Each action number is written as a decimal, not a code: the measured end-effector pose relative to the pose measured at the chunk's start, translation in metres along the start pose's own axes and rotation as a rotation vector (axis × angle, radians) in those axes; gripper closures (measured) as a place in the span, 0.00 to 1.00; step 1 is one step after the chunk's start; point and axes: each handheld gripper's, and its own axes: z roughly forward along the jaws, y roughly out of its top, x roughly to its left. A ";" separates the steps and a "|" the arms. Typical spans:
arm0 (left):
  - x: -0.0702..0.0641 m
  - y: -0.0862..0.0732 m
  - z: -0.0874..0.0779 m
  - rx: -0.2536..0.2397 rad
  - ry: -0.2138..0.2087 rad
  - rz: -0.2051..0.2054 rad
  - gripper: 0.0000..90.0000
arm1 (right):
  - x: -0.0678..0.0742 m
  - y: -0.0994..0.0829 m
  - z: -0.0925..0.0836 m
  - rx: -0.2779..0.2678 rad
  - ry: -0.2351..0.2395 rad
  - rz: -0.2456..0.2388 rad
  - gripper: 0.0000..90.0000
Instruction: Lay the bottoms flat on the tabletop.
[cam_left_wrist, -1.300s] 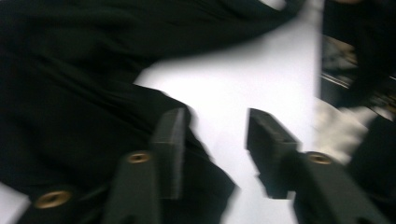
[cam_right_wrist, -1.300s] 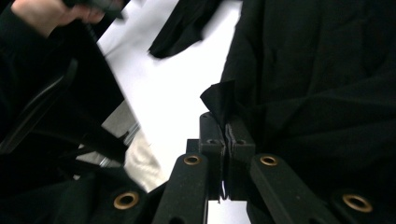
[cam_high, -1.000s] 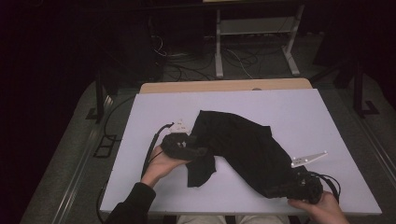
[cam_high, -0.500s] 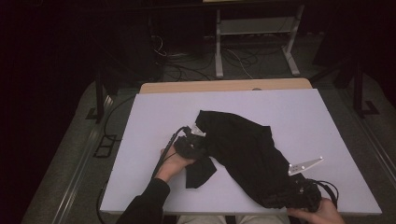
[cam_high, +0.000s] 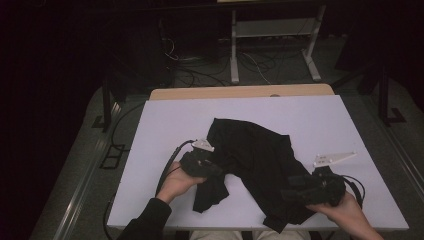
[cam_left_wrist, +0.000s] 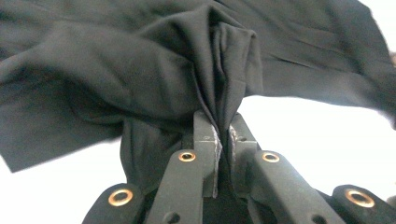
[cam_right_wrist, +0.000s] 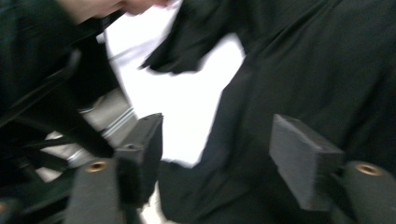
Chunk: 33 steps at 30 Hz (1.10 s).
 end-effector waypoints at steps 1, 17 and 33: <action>-0.003 -0.003 -0.001 0.005 -0.025 0.003 0.94 | -0.005 0.005 0.003 -0.007 -0.024 -0.004 0.24; -0.034 -0.027 0.007 0.183 -0.322 0.123 0.94 | -0.073 0.055 0.050 -0.012 -0.222 0.038 0.14; -0.031 -0.031 0.004 0.219 -0.369 0.134 0.93 | -0.091 0.061 0.086 0.119 -0.171 0.034 0.68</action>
